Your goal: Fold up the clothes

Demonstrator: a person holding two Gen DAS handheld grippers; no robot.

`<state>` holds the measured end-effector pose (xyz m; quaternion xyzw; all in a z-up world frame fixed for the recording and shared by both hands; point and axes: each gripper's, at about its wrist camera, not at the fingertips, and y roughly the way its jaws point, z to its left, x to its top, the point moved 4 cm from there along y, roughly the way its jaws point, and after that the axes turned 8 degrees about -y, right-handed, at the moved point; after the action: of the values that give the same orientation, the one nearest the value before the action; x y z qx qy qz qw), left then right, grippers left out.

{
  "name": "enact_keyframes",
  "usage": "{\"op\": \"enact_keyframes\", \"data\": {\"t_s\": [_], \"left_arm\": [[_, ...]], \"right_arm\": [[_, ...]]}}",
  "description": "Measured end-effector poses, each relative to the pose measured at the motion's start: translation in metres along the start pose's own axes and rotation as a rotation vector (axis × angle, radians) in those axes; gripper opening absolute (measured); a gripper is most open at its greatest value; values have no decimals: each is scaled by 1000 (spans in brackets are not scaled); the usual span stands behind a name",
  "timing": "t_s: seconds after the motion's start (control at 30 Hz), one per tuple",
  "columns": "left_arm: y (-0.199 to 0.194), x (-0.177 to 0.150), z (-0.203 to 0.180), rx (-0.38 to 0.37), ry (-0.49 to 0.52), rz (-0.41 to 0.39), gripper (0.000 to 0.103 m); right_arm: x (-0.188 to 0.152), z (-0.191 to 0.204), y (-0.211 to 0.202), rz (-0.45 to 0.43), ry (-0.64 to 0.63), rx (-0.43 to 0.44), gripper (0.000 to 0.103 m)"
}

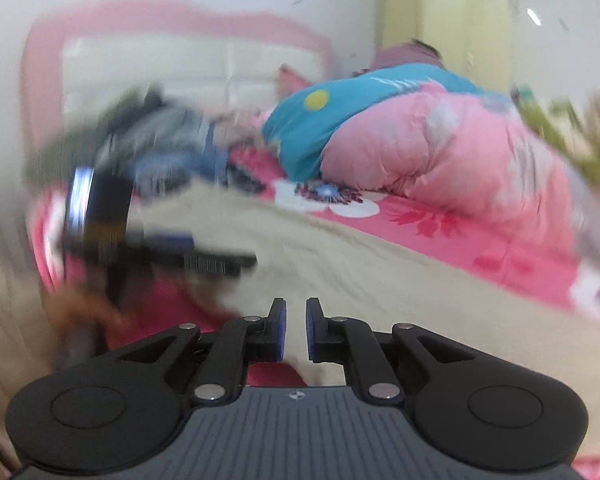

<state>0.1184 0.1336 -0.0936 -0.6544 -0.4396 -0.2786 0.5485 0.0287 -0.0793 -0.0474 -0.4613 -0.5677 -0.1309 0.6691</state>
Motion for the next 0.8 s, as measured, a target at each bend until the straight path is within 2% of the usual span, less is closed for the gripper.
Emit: {"op": "enact_keyframes", "data": {"t_s": [0.13, 0.27, 0.3, 0.37, 0.53, 0.67, 0.73, 0.8], "left_arm": [[1, 0, 0, 1, 2, 1, 103], [2, 0, 0, 5, 8, 2, 103], [2, 0, 0, 5, 8, 2, 103], [2, 0, -1, 7, 10, 2, 103], [-3, 3, 3, -16, -21, -13, 103], [-19, 13, 8, -46, -72, -87, 103], [-25, 18, 14, -37, -102, -127, 103], [-24, 20, 23, -2, -139, -127, 103]], "right_arm": [[-4, -15, 24, 13, 90, -15, 15], [-43, -12, 43, 133, 116, -17, 25], [-51, -11, 46, 139, 128, -17, 25], [-55, -8, 43, 110, 135, -23, 27], [-58, -7, 46, 109, 135, -22, 28], [-59, -6, 46, 100, 131, -21, 29], [-60, -6, 45, 98, 128, -31, 29], [-61, -6, 45, 94, 129, -28, 29]]}}
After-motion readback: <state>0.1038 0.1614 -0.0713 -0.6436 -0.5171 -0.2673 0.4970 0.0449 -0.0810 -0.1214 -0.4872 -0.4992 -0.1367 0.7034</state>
